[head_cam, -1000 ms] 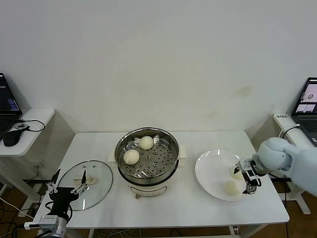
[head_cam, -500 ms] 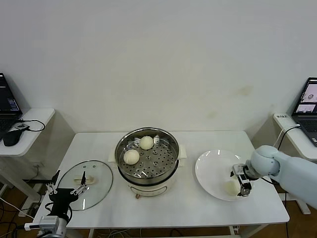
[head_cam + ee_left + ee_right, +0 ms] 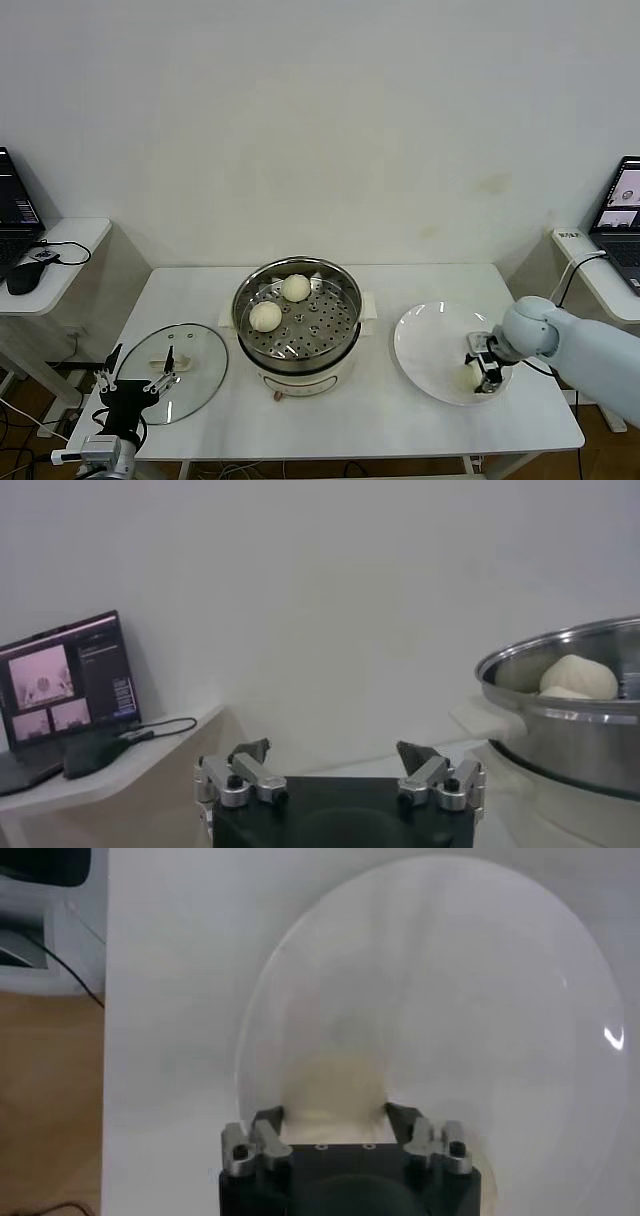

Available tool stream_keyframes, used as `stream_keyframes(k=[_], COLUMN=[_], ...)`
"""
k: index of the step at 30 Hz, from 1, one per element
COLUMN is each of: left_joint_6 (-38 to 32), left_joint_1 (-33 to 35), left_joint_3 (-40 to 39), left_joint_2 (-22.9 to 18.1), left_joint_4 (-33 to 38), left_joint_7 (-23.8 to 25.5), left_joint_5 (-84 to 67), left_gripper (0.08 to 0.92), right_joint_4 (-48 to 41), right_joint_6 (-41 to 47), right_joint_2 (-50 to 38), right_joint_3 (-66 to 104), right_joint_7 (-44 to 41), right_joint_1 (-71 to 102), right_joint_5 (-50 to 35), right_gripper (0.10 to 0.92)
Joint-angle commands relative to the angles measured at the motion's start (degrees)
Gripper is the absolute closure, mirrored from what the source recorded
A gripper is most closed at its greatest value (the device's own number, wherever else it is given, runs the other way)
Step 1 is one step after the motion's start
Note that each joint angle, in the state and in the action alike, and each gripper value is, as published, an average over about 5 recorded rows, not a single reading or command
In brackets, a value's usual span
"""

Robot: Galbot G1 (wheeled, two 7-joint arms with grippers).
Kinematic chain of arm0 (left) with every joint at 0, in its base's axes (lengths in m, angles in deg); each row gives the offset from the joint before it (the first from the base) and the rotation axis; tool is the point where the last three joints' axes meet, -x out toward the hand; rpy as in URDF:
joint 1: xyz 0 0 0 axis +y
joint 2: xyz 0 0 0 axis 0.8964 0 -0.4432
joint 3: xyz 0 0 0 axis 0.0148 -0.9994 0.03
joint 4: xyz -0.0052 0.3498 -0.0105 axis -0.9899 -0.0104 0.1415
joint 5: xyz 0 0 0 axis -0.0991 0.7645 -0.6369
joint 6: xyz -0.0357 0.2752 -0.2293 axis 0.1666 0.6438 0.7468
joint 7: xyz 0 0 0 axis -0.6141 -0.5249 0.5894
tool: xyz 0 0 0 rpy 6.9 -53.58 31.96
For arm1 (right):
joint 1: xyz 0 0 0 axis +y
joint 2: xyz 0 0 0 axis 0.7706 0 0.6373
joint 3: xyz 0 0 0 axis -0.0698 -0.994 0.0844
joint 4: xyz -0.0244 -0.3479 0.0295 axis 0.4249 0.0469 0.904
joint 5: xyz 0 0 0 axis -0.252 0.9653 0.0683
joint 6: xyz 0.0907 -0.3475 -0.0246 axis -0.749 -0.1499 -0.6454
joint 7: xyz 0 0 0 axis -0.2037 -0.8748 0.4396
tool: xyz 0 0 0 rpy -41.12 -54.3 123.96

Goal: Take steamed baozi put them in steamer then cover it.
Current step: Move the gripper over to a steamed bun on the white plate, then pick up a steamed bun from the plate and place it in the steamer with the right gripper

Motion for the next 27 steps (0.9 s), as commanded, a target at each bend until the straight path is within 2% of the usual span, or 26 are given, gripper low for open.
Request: stream_keyframes(k=[1,12,19,27], left_joint_6=[0.1,0.1,0.2,0.1], left_joint_1=[-0.1,-0.3,-0.6,-0.3], left_joint_3=[-0.1,-0.1,-0.1,0.6], left_joint_2=[0.1,0.7,1.0,1.0], left_joint_4=[0.2,0.8,1.0,1.0], left_joint_7=[0.0,0.0,0.0,0.0], left_joint_5=[0.1,-0.4,-0.5,-0.7], left_gripper=[0.177,0.177,0.177,0.177], right_joint_4=[0.2,1.5,1.0,0.7], right_joint_6=[0.0,0.6,1.1,0.9], right_joint_2=[0.3,2.3,12.5,24.9], right_joint_3=[-1.0,-8.4,-16.0,-18.6], right_joint_7=[-2.2,-5.3,-2.6,0.7], right_joint_1=[-4.8,-28.8,-41.9,-45.6], right_joint_5=[-1.2,-11.9,-17.1,-22.4], right_gripper=[0.416,0.416,0.414,0.408])
